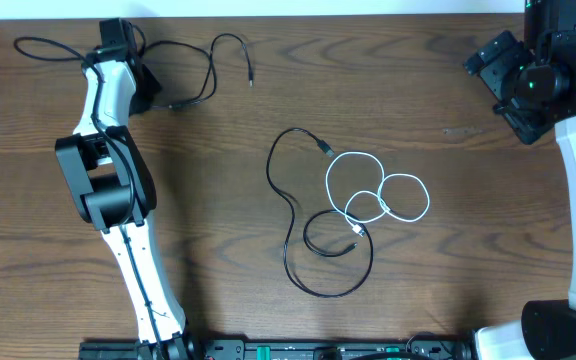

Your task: Untangle cables

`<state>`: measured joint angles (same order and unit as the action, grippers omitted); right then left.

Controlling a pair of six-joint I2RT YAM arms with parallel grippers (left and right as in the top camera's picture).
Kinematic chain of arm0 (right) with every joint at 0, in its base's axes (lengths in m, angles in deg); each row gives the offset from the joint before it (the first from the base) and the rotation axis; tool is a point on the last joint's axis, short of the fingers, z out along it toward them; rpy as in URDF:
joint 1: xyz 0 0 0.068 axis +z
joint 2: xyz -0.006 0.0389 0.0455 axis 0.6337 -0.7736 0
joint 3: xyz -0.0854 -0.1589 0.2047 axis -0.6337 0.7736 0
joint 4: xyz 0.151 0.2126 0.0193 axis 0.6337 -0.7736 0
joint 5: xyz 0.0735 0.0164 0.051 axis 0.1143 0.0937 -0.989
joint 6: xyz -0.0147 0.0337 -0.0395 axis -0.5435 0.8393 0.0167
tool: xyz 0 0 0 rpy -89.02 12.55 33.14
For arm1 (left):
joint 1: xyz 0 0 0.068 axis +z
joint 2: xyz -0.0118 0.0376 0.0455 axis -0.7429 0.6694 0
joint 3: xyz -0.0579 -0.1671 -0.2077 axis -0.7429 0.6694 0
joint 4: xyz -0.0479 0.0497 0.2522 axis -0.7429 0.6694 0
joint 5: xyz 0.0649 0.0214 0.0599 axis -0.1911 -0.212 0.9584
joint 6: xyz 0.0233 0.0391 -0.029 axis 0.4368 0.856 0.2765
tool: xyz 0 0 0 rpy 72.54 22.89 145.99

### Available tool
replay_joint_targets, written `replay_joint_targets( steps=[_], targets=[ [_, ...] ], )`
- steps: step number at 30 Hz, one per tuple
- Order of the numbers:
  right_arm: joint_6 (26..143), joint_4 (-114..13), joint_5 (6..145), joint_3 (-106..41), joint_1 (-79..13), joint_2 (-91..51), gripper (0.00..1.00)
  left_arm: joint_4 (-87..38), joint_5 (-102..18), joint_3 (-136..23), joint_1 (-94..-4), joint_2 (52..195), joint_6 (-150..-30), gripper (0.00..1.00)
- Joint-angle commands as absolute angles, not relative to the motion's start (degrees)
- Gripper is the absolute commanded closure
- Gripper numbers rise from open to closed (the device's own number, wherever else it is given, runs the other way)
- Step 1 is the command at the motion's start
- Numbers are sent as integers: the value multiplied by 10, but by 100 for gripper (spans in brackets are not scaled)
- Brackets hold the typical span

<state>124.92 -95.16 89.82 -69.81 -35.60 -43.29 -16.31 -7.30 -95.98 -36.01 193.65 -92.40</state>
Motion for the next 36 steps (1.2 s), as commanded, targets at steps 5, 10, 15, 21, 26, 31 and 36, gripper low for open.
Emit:
replay_joint_targets(
  steps=[5,10,15,21,26,31,36],
  targets=[
    [1246,-953,909,-702,-358,-433,1,-169,61,-1212,-350,1941,-795,93],
    [1246,-953,909,-702,-358,-433,1,-181,64,-1233,-325,1941,-789,18],
    [1246,-953,909,-702,-358,-433,1,-123,69,-1213,-276,1946,-796,3],
    [1246,-953,909,-702,-358,-433,1,-30,0,-1213,-256,1946,-802,3],
    [1246,-953,909,-702,-358,-433,1,2,-223,-1213,-266,1946,-777,4],
    [1246,-953,909,-702,-358,-433,1,-3,-326,-1212,-311,1948,-771,5],
    [1246,-953,909,-702,-358,-433,1,-12,-228,-1212,-379,1978,-759,5]
  ],
)
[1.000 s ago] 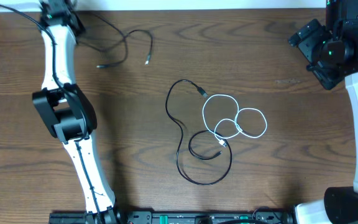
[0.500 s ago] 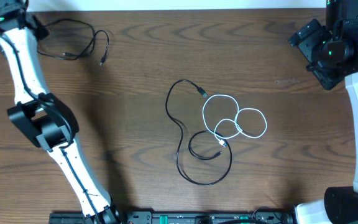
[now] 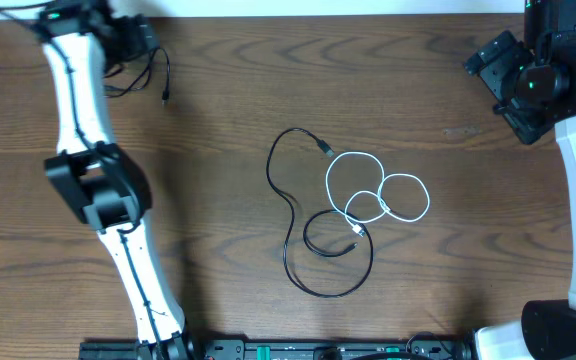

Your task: Untangle cables

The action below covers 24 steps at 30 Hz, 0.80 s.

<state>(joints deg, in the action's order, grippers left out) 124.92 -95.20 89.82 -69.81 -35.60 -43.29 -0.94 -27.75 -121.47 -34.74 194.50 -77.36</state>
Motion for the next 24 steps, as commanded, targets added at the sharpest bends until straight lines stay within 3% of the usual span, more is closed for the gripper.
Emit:
replay_joint_targets(
  steps=[1,6,12,14,15,16,24],
  targets=[
    [1246,-953,909,-702,-358,-433,1,-14,-208,-1212,-389,1986,-759,5],
    [1246,-953,909,-702,-358,-433,1,-36,-137,-1212,-416,2008,-759,7],
    [1246,-953,909,-702,-358,-433,1,-34,-108,-1212,-416,2036,-759,45],
    [1246,-953,909,-702,-358,-433,1,-44,-107,-1212,-416,2040,-759,66],
    [1246,-953,909,-702,-358,-433,1,-52,-107,-1212,-416,2040,-760,85],
    [1246,-953,909,-702,-358,-433,1,-68,-107,-1212,-416,2040,-768,93],
    [1246,-953,909,-702,-358,-433,1,-193,-104,-1219,-417,2027,-806,93]
  ],
)
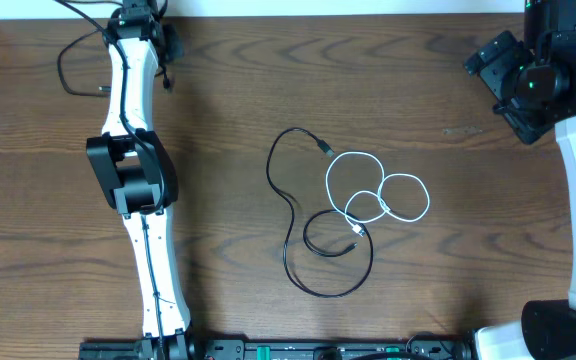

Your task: Untangle cables

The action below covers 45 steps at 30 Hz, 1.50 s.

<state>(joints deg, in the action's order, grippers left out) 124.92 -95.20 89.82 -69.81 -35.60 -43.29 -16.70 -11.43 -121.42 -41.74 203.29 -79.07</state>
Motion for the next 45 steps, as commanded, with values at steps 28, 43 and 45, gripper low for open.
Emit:
replay_joint_targets(
  steps=[28,43,45],
  targets=[
    [1246,-953,909,-702,-358,-433,1,266,-450,-1222,-437,1754,-860,0],
    [1246,-953,909,-702,-358,-433,1,383,-353,-1126,-500,1572,-794,0],
    [1246,-953,909,-702,-358,-433,1,382,-299,-1043,-519,1504,-812,0]
  ],
)
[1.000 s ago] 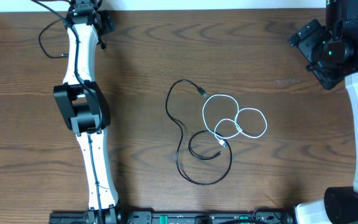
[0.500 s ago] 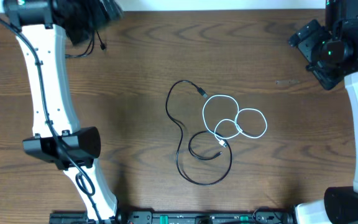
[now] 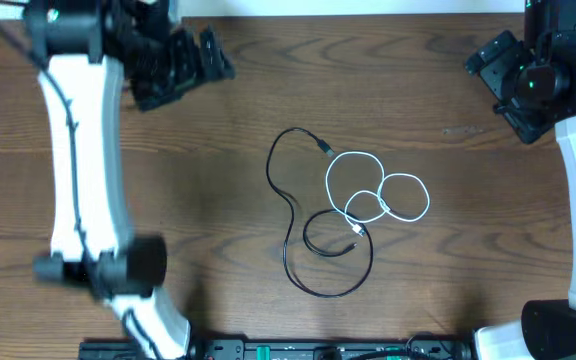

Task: Untangle cables
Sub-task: 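Bring the left gripper back to the white cable loops in the center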

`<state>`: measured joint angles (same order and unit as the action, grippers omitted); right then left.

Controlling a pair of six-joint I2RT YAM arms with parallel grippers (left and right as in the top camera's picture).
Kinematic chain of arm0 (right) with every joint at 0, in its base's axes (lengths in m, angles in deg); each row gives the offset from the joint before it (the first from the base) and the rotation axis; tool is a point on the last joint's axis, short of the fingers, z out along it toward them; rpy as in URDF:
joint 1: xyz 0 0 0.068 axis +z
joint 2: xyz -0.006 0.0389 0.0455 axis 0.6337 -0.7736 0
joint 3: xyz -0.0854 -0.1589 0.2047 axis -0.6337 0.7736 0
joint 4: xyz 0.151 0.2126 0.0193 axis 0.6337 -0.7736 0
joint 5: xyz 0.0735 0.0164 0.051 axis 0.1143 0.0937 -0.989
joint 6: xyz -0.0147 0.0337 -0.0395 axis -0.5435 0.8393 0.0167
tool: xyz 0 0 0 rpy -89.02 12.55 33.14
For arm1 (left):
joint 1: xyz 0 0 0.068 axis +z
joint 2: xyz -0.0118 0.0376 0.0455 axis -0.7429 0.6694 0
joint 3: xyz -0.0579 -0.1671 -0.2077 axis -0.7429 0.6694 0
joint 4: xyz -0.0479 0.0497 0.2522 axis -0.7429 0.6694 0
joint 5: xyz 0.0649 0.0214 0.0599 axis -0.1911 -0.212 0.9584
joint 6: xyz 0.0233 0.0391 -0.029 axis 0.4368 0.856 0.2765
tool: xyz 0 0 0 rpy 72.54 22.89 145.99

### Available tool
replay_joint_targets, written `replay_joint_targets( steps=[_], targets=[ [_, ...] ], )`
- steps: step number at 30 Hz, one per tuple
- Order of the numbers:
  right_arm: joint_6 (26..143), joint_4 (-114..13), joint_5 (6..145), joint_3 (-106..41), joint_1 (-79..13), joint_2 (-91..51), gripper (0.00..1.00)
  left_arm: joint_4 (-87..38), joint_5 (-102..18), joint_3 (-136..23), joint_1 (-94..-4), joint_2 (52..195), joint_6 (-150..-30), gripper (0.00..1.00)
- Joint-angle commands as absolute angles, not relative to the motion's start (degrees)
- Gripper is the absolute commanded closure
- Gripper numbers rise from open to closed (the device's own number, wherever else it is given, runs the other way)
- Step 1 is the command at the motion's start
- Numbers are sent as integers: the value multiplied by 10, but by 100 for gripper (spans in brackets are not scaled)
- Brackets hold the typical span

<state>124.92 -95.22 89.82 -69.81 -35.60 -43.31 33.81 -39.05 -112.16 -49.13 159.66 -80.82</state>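
Note:
A black cable [image 3: 290, 215] lies in the middle of the table, running from a plug at the top down into a wide loop. A white cable [image 3: 405, 196] in two loops lies to its right, and its end crosses the black loop near the centre. My left gripper [image 3: 218, 58] hovers high over the far left of the table, pointing right, with its fingers apart and nothing seen between them. At the far right corner my right gripper [image 3: 493, 92] stands open and empty, well away from both cables.
The raised left arm [image 3: 78, 150] covers much of the table's left side and whatever lies under it. A thin dark line [image 3: 3, 35] shows at the far left corner. The right arm's white link runs down the right edge.
My left arm has risen towards the camera and its gripper has swung right, from the far left edge to near the top left. The black cable loop seen by it is out of sight.
My left gripper was at a third black cable lying at the far left. Then that cable was bunched further left at the table's corner, then looped left of the arm. Now the arm is raised and that cable is hidden. The central cables and right arm never moved.

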Motion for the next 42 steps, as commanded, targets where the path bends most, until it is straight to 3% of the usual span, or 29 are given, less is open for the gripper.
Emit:
replay_joint_targets(
  steps=[1,5,11,20,25,28,33,34,35,36,42],
  targets=[
    [1246,-953,909,-702,-358,-433,1,382,-297,-1007,-527,1478,-814,0],
    [1246,-953,909,-702,-358,-433,1,369,-297,-834,-568,1370,-835,1],
    [1246,-953,909,-702,-358,-433,1,244,-298,-571,-641,1251,-955,2],
    [1246,-952,909,-702,-358,-433,1,45,-326,-337,-772,1267,-1045,1],
    [1246,-955,844,-702,-358,-433,1,-74,-295,-278,-819,1293,-1052,7],
    [1184,-970,788,-702,-354,-433,1,-133,-280,-266,-824,1324,-1054,12],
    [1132,-976,791,-702,-340,-433,1,-176,-307,-266,-825,1390,-1089,41],
    [1132,-980,791,-702,-340,-433,1,-175,-317,-266,-825,1411,-1092,57],
    [1130,-984,791,-702,-340,-433,1,-174,-328,-266,-825,1422,-1092,87],
    [1120,-987,793,-702,-340,-433,1,-173,-340,-267,-824,1427,-1093,92],
    [1069,-985,827,-673,-340,-433,1,-138,-354,-325,-824,1370,-1079,93]
  ],
)
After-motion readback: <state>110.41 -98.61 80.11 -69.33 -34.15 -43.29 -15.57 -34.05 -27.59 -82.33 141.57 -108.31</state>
